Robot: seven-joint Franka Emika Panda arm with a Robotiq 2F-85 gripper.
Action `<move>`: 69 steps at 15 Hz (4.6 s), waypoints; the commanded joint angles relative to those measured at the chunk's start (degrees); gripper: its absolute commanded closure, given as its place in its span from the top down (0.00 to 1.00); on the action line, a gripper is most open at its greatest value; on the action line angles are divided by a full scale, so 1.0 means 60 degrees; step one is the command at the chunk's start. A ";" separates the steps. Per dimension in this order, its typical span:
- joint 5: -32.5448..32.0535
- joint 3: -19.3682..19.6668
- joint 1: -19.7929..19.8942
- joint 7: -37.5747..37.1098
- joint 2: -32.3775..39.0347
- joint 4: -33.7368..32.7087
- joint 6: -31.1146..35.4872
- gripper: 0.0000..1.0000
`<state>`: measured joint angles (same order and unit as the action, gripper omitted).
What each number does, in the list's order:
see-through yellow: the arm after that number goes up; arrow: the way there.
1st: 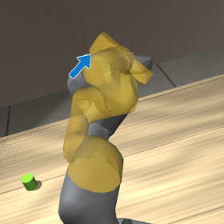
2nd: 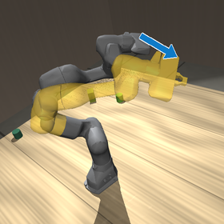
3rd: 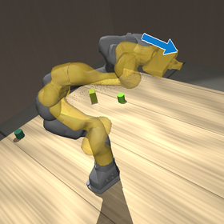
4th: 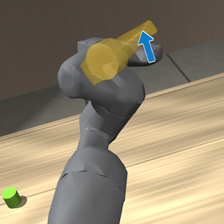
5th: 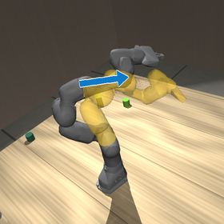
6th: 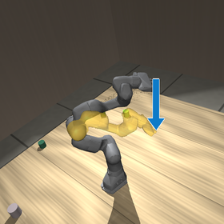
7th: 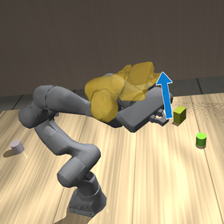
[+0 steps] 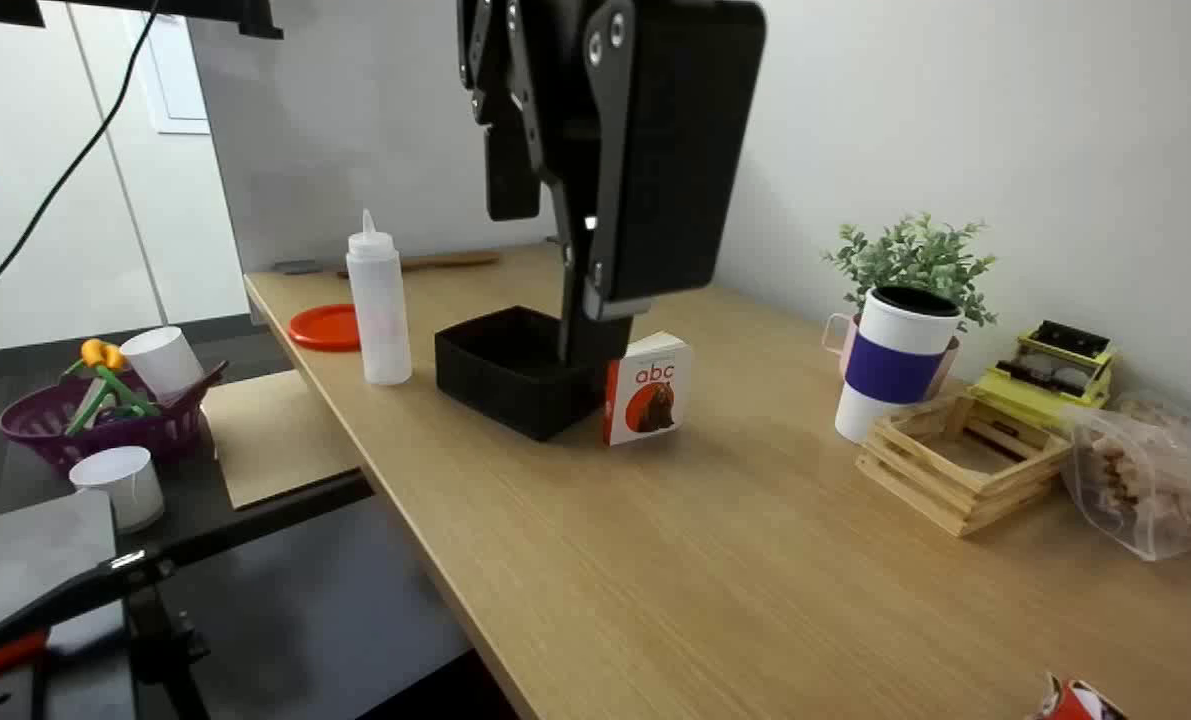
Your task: Pick up the book and put it in the box
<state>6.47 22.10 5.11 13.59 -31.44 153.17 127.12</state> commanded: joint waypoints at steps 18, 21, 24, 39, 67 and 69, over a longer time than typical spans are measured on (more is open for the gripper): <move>0.0248 -0.0877 -0.0229 0.0463 0.1044 -0.1164 -0.0392 1.00; 0.0232 -0.1025 -0.0319 0.0559 0.1356 -0.1351 -0.0482 1.00; 0.0217 -0.1178 -0.0387 0.0642 0.1622 -0.1478 -0.0558 1.00; 0.0166 -0.1959 -0.0649 0.1089 0.2909 -0.2416 -0.0737 1.00; 0.1314 -0.3025 -0.0767 0.2734 0.5655 -0.5127 -0.0904 1.00; 0.1369 -0.3099 -0.0730 0.2757 0.6049 -0.5441 -0.1025 1.00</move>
<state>13.08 4.51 -0.16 28.26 0.58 124.61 122.97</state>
